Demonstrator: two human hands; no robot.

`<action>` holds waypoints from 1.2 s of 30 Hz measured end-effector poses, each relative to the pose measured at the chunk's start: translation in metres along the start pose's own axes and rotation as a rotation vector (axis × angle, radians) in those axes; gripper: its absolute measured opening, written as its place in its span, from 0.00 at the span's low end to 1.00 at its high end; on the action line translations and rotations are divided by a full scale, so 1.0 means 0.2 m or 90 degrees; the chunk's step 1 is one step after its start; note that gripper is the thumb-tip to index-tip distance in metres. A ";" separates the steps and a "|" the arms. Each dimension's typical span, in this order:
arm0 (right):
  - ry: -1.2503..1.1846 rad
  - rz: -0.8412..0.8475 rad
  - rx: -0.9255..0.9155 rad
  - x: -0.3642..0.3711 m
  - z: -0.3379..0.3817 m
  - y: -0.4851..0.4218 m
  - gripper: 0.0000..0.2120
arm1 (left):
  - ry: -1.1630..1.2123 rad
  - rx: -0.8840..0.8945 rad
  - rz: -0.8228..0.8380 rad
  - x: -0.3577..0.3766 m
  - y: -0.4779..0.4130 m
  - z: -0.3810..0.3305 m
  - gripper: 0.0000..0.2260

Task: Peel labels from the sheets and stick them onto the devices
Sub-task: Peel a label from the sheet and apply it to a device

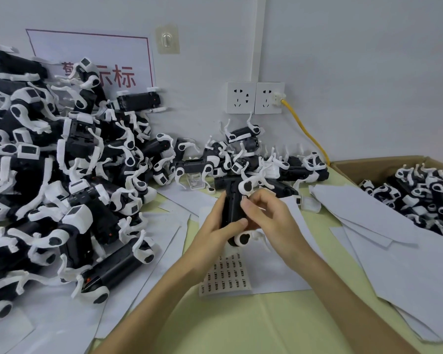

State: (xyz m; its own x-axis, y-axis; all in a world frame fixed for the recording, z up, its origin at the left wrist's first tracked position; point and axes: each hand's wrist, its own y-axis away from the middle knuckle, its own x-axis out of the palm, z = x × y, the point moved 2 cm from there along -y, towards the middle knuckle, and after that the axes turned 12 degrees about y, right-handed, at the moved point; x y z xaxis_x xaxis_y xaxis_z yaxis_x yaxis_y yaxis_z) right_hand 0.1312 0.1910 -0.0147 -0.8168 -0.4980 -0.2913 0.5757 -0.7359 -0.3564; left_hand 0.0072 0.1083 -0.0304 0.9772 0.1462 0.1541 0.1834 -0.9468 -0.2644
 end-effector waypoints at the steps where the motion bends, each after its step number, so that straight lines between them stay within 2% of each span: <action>1: 0.000 -0.004 0.004 0.00 0.00 0.00 0.17 | 0.003 -0.003 0.011 0.00 0.00 0.00 0.24; 6: -0.018 0.029 0.003 -0.03 0.00 0.00 0.19 | 0.026 -0.014 0.044 0.00 0.01 -0.01 0.27; 11: -0.019 0.047 -0.023 -0.04 0.02 0.00 0.11 | 0.043 -0.033 0.059 -0.01 0.01 -0.02 0.27; 18: -0.054 0.059 -0.020 -0.05 0.00 -0.01 0.10 | 0.074 -0.041 0.081 -0.02 0.01 -0.02 0.27; 25: -0.105 0.079 0.006 -0.05 -0.01 -0.01 0.12 | 0.110 -0.065 0.087 -0.03 0.01 -0.03 0.21; 27: -0.070 0.048 0.012 -0.04 -0.02 -0.01 0.15 | 0.132 -0.062 0.068 -0.01 0.00 -0.02 0.19; 29: 0.008 -0.001 -0.003 -0.03 -0.02 -0.01 0.16 | 0.162 -0.077 0.000 -0.01 -0.01 0.00 0.18; 31: 0.086 -0.038 -0.043 -0.03 -0.01 0.00 0.16 | 0.188 -0.110 -0.081 -0.02 -0.01 0.02 0.22; 33: 0.089 -0.080 -0.087 -0.04 0.01 0.01 0.15 | 0.179 -0.137 -0.149 -0.05 -0.01 0.02 0.26; 34: 0.078 -0.114 -0.106 -0.06 0.02 0.01 0.12 | 0.171 -0.153 -0.160 -0.07 -0.01 0.01 0.27; 36: 0.090 -0.162 -0.120 -0.10 0.05 0.01 0.04 | 0.169 -0.199 -0.116 -0.10 -0.01 -0.02 0.26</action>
State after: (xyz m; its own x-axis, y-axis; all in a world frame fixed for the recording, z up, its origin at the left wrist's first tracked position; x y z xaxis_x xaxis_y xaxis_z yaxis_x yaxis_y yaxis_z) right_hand 0.1475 0.1953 -0.0011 -0.9298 -0.2308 -0.2867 0.3609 -0.7239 -0.5880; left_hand -0.0133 0.1067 -0.0297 0.8630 0.2794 0.4209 0.2697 -0.9593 0.0838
